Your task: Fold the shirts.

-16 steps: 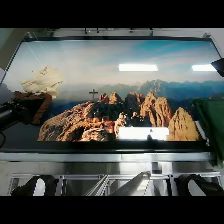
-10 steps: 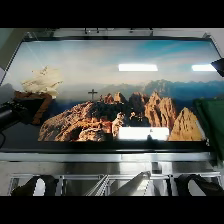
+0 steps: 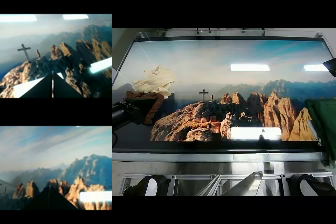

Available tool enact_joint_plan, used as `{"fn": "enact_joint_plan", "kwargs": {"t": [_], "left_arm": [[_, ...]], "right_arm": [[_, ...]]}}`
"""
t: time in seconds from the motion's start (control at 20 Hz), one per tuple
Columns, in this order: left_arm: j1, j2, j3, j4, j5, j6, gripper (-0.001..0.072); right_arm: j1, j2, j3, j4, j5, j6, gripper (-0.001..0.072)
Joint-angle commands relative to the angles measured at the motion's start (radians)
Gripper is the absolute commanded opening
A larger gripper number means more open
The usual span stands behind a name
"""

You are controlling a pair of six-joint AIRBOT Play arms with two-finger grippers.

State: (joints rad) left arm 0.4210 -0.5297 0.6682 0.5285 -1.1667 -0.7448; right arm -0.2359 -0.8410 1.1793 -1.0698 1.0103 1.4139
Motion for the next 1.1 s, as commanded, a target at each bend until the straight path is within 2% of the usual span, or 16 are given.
{"fn": "enact_joint_plan", "kwargs": {"t": [0.0, 0.1, 0.15, 0.2, 0.35, 0.45, 0.55, 0.7, 0.95, 1.05], "left_arm": [[0.001, -0.001, 0.0, -0.007, 0.01, 0.0, 0.0018], [0.0, -0.002, 0.002, -0.015, 0.091, -0.01, 0.0017], [0.01, -0.031, 0.033, 0.009, 0.144, -0.062, 0.0018], [0.028, -0.09, 0.09, 0.043, 0.127, -0.087, 0.0017], [0.098, -0.365, 0.348, 0.1, -0.1, -0.085, 0.0017], [0.133, -0.533, 0.495, 0.031, -0.241, -0.079, 0.0018], [0.152, -0.616, 0.551, -0.035, -0.318, -0.064, 0.0018], [0.17, -0.655, 0.563, -0.025, -0.372, -0.066, 0.0018], [0.167, -0.664, 0.564, -0.059, -0.354, -0.068, 0.0017], [0.167, -0.664, 0.564, -0.049, -0.271, -0.069, 0.0008]], "right_arm": [[0.001, -0.001, 0.0, 0.0, 0.0, 0.0, 0.0018], [0.001, -0.001, 0.0, 0.0, 0.0, 0.0, 0.0018], [0.001, -0.001, 0.0, 0.006, -0.008, 0.009, 0.0018], [0.001, -0.006, 0.0, 0.045, -0.045, 0.016, 0.0018], [0.002, -0.051, 0.0, 0.193, -0.048, -0.109, 0.0018], [0.013, -0.132, 0.001, 0.312, 0.019, -0.162, 0.0018], [0.059, -0.219, 0.0, 0.333, 0.112, -0.238, 0.0018], [0.156, -0.282, 0.0, 0.337, 0.116, -0.349, 0.0018], [0.19, -0.301, 0.0, 0.465, 0.087, -0.352, 0.0019], [0.189, -0.31, 0.0, 0.53, 0.093, -0.352, 0.0019]]}}
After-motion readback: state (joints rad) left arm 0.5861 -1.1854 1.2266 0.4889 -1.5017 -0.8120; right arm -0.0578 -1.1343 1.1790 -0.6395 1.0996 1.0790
